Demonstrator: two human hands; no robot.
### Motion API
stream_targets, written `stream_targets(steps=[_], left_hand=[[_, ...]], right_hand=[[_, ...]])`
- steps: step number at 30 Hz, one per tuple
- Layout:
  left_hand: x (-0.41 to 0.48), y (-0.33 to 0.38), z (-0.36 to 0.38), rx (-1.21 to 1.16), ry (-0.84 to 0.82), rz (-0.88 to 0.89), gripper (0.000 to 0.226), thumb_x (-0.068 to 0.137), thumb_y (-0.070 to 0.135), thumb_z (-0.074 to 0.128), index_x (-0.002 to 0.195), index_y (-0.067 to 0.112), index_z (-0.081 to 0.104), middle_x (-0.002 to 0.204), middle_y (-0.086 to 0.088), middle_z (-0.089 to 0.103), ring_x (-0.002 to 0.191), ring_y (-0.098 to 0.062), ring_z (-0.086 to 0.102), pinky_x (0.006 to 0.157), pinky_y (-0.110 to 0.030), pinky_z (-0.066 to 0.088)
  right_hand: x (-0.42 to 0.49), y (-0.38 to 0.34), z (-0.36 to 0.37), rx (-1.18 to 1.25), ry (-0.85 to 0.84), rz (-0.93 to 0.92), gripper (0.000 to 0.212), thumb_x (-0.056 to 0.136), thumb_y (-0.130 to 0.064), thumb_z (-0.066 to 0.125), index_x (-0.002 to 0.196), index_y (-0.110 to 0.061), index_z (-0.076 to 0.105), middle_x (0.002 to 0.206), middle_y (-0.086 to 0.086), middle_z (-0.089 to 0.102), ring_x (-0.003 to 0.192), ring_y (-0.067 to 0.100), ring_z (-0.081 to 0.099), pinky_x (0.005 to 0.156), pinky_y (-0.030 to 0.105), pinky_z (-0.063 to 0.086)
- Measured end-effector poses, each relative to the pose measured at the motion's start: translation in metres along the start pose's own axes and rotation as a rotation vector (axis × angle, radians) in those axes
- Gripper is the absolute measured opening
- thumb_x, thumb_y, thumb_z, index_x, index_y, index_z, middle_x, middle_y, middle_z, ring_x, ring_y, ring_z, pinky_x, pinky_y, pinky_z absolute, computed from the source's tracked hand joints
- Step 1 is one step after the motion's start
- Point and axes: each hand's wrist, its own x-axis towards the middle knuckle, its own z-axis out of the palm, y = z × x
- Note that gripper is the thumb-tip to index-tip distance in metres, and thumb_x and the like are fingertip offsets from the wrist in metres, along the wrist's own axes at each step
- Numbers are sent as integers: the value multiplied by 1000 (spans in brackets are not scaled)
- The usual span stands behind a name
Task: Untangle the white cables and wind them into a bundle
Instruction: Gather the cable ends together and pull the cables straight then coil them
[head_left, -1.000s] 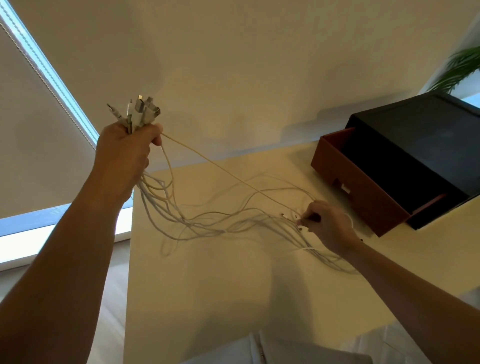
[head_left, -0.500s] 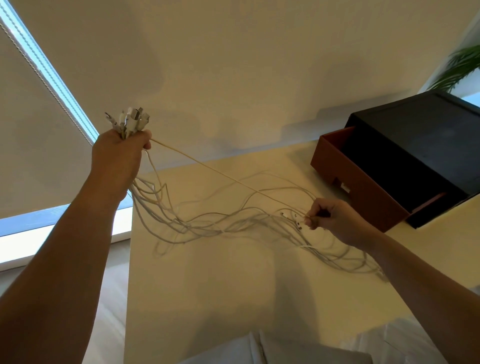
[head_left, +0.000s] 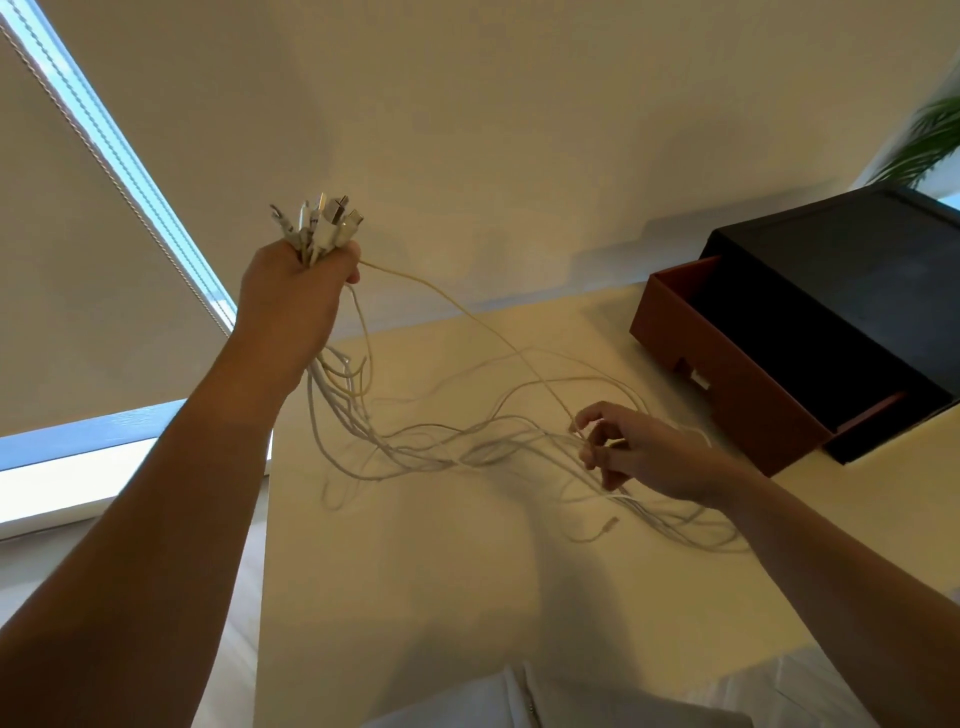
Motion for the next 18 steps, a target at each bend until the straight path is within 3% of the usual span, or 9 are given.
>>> stream_targets(steps=[3, 6, 8, 12, 16, 18], left_hand=[[-2, -1, 4, -1, 3, -4, 27, 76, 38, 59, 52, 25, 58, 38, 12, 36, 45, -11, 32, 55, -28, 28], [-1, -4, 0, 4, 24, -6, 27, 80, 33, 59, 56, 24, 56, 38, 12, 35, 43, -9, 32, 55, -27, 29], [1, -5, -4, 5, 41, -8, 27, 80, 33, 59, 55, 24, 57, 38, 12, 36, 45, -10, 33, 55, -27, 29], [1, -7, -11, 4, 38, -5, 26, 78, 35, 59, 55, 24, 57, 39, 12, 37, 47, -12, 34, 57, -28, 30], [0, -6, -9, 16, 43, 6, 26, 83, 32, 59, 58, 24, 57, 38, 13, 39, 50, -11, 36, 59, -28, 32], [1, -6, -10, 9, 39, 4, 27, 83, 32, 60, 57, 24, 57, 38, 14, 39, 50, -11, 37, 59, -28, 32]], right_hand=[[7, -9, 5, 26, -47, -45, 11, 95, -17, 57, 100, -11, 64, 78, 1, 60, 63, 15, 58, 65, 29, 52], [11, -9, 6, 135, -54, -61, 22, 95, -24, 54, 90, -7, 67, 75, -1, 60, 65, 14, 57, 66, 27, 51], [11, -8, 6, 247, 0, -76, 31, 88, -34, 53, 81, -8, 67, 71, -1, 60, 63, 14, 57, 63, 25, 51], [13, 0, 8, 319, 134, -94, 28, 79, -35, 59, 68, -10, 67, 61, -4, 60, 58, 12, 54, 59, 23, 48], [16, 2, 6, 377, 229, -61, 28, 67, -37, 68, 69, -9, 72, 58, -4, 60, 57, 12, 54, 60, 23, 50], [17, 3, 8, 421, 271, -43, 38, 61, -36, 72, 73, 0, 71, 59, -1, 58, 55, 11, 52, 60, 23, 50]])
